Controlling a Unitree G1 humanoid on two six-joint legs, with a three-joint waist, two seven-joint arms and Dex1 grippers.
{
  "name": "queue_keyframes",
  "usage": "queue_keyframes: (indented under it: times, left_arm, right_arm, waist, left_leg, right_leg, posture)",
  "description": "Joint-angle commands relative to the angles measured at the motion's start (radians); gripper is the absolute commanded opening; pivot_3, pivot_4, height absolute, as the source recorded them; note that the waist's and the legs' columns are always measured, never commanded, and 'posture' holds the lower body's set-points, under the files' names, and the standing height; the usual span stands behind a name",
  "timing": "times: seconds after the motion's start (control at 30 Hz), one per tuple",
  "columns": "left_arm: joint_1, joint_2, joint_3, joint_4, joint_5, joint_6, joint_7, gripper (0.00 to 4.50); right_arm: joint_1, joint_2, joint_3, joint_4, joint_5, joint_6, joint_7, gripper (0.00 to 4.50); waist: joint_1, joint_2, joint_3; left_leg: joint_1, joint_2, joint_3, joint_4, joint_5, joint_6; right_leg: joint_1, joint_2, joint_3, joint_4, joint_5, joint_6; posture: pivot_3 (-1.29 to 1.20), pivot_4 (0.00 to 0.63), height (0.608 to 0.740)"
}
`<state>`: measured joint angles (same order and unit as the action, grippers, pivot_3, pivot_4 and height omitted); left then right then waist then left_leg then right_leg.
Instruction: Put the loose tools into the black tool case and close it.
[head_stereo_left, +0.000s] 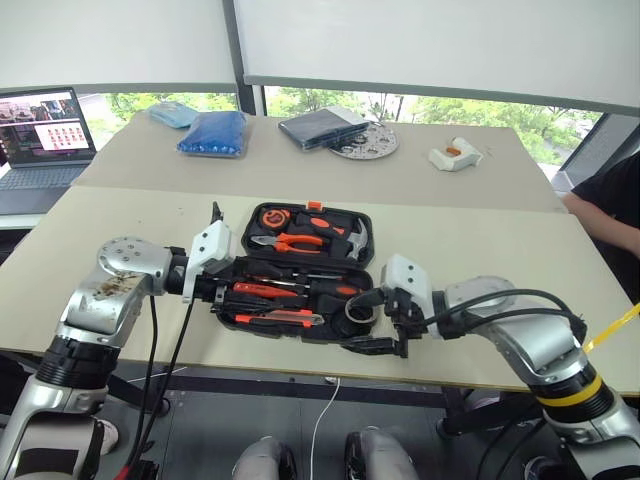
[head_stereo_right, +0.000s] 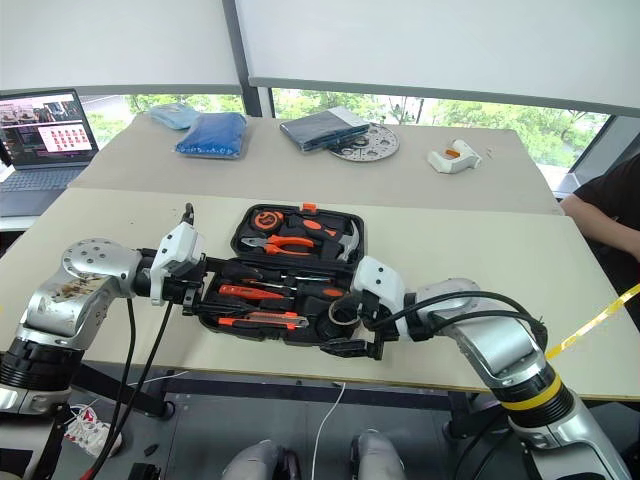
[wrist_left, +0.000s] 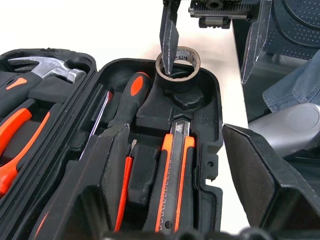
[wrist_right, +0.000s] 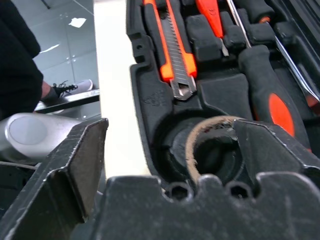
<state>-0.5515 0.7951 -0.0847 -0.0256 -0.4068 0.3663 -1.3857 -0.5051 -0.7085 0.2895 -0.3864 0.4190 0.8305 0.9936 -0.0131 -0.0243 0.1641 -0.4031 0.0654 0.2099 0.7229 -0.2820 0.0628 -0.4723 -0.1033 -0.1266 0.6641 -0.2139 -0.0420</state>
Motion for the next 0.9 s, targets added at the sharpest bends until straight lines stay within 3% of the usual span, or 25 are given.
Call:
queue_keyframes:
  times: [0.03, 0.53, 0.67, 0.77, 0.9]
  left_arm:
    - [-0.024, 0.001, 0.016, -0.007, 0.001, -0.023, 0.004, 3.16]
    - [-0.035, -0.003, 0.014, 0.004, 0.009, -0.029, 0.001, 3.16]
    - [-0.05, 0.0, 0.012, 0.02, 0.013, -0.034, -0.007, 3.16]
    - [-0.057, 0.002, 0.009, 0.034, 0.019, -0.043, -0.014, 3.16]
    - [-0.071, -0.006, 0.004, 0.051, 0.026, -0.049, -0.016, 3.16]
  right_arm:
    - [-0.022, 0.003, -0.01, -0.032, 0.024, 0.011, 0.009, 4.45]
    - [-0.011, 0.019, 0.003, -0.091, 0.06, -0.006, 0.04, 4.45]
    - [-0.053, -0.051, -0.035, -0.097, 0.008, -0.007, 0.022, 4.45]
    - [-0.049, -0.11, 0.011, -0.103, -0.073, -0.056, 0.012, 4.45]
    - [-0.016, -0.112, 0.049, -0.092, -0.112, -0.096, 0.011, 3.38]
  waist:
    - [0.0, 0.0, 0.0]
    - [0.0, 0.0, 0.0]
    - [0.0, 0.0, 0.0]
    - [0.0, 0.0, 0.0]
    - [0.0, 0.0, 0.0]
  left_leg:
    - [0.0, 0.0, 0.0, 0.0, 0.0, 0.0]
    - [0.0, 0.0, 0.0, 0.0, 0.0, 0.0]
    - [0.0, 0.0, 0.0, 0.0, 0.0, 0.0]
    - [0.0, 0.0, 0.0, 0.0, 0.0, 0.0]
    - [0.0, 0.0, 0.0, 0.0, 0.0, 0.0]
  right_leg:
    - [0.0, 0.0, 0.0, 0.0, 0.0, 0.0]
    - [0.0, 0.0, 0.0, 0.0, 0.0, 0.0]
    - [0.0, 0.0, 0.0, 0.0, 0.0, 0.0]
    - [0.0, 0.0, 0.0, 0.0, 0.0, 0.0]
    - [0.0, 0.0, 0.0, 0.0, 0.0, 0.0]
  posture:
    - [0.0, 0.15, 0.718]
    - [0.0, 0.15, 0.718]
    - [0.0, 0.15, 0.718]
    - [0.0, 0.15, 0.718]
    - [0.0, 0.15, 0.718]
